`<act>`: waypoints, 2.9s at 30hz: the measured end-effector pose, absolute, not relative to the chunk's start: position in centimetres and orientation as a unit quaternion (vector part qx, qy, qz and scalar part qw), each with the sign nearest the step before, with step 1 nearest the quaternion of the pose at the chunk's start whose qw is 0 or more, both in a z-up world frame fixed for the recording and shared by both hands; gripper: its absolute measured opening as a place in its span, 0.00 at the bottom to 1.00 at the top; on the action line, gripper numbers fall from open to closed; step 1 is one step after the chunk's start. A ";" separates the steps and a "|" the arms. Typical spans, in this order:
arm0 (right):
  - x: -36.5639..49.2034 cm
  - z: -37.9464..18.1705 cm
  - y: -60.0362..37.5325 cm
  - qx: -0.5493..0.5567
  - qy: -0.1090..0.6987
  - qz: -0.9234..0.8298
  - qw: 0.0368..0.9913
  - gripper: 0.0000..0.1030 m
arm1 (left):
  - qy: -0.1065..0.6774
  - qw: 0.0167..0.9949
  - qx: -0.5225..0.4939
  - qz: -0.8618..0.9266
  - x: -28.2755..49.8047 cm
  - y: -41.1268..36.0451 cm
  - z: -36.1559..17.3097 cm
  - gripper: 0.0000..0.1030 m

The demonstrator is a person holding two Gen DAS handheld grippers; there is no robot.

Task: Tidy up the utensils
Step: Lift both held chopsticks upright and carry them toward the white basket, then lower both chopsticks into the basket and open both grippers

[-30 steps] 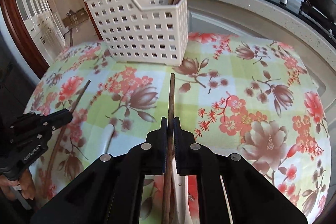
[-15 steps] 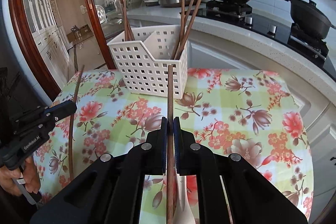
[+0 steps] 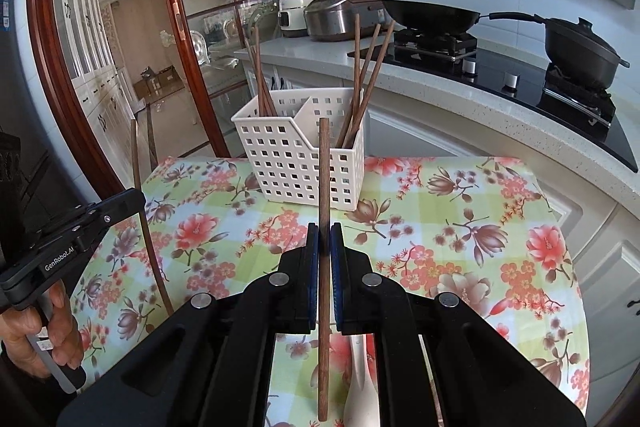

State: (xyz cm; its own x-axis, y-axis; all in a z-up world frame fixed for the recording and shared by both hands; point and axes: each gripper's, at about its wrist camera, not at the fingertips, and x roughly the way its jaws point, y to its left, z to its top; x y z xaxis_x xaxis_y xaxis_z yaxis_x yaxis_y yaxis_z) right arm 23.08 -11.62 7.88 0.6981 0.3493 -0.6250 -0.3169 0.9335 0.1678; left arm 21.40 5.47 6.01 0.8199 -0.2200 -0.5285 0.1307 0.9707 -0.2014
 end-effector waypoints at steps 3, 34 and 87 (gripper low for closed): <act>22.7 8.6 -11.9 0.029 0.335 0.183 0.924 0.08 | 0.274 0.954 -0.080 -0.093 20.9 5.6 6.6 0.06; 26.8 14.7 -11.6 0.033 0.303 0.204 0.930 0.08 | 0.226 0.965 -0.059 -0.115 25.6 6.2 15.0 0.06; 41.3 15.6 -7.6 0.023 0.335 0.190 0.922 0.08 | 0.230 0.969 -0.040 -0.080 42.8 4.0 14.2 0.06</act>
